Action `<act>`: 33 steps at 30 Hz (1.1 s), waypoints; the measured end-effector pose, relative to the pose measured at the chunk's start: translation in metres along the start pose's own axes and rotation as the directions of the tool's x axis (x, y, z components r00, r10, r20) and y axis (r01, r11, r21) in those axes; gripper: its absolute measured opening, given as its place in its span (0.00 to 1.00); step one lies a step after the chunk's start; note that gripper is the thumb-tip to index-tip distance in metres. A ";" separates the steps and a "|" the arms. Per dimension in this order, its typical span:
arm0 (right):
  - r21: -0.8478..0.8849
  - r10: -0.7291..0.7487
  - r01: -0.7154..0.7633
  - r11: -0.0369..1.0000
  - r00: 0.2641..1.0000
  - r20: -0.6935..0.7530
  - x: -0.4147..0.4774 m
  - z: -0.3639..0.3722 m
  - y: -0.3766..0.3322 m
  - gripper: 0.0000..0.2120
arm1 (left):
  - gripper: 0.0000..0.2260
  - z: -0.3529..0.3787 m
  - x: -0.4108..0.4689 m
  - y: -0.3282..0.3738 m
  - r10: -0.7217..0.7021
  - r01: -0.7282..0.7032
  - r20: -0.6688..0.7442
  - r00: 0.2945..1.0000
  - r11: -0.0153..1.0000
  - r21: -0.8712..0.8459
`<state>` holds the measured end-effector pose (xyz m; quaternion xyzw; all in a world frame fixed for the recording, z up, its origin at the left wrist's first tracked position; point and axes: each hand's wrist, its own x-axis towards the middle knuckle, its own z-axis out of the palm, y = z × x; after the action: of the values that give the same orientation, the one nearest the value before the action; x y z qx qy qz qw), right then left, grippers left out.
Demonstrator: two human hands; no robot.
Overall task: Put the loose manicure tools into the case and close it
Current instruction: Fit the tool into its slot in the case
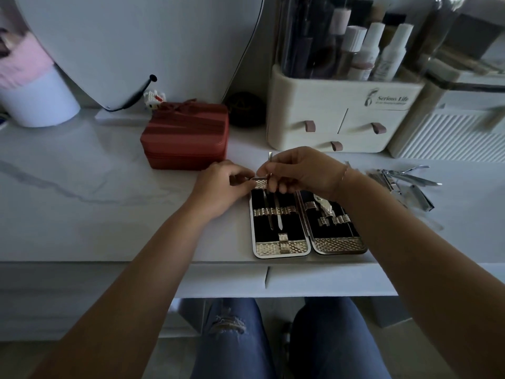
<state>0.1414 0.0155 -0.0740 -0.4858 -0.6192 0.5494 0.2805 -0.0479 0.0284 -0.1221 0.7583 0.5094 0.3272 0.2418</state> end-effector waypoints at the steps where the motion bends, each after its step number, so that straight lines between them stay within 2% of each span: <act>1: -0.030 -0.022 0.020 0.999 0.999 -0.042 0.001 0.002 0.001 0.08 | 0.10 0.000 0.000 0.000 0.000 0.000 0.002 1.000 1.000 -0.001; 8: -0.007 -0.070 0.070 0.998 0.978 -0.194 0.009 0.014 0.003 0.02 | 0.10 -0.001 0.001 -0.001 0.003 -0.003 0.011 1.000 1.000 0.011; 17: -0.045 0.045 -0.051 0.998 0.991 -0.129 0.014 0.016 0.001 0.05 | 0.09 -0.001 0.000 -0.001 0.007 -0.007 0.010 1.000 1.000 -0.004; 28: -0.310 0.227 -0.243 0.919 0.970 -0.090 0.021 0.022 -0.012 0.08 | 0.09 -0.003 0.000 0.000 -0.010 0.009 0.033 0.999 1.000 0.028; 33: -0.454 0.322 -0.327 0.829 0.942 -0.091 0.019 0.020 -0.021 0.16 | 0.08 -0.004 0.000 0.002 -0.028 0.026 0.053 0.998 0.999 0.036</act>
<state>0.1104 0.0261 -0.0624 -0.6395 -0.6391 0.4227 0.0626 -0.0493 0.0278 -0.1181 0.7640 0.5185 0.2948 0.2462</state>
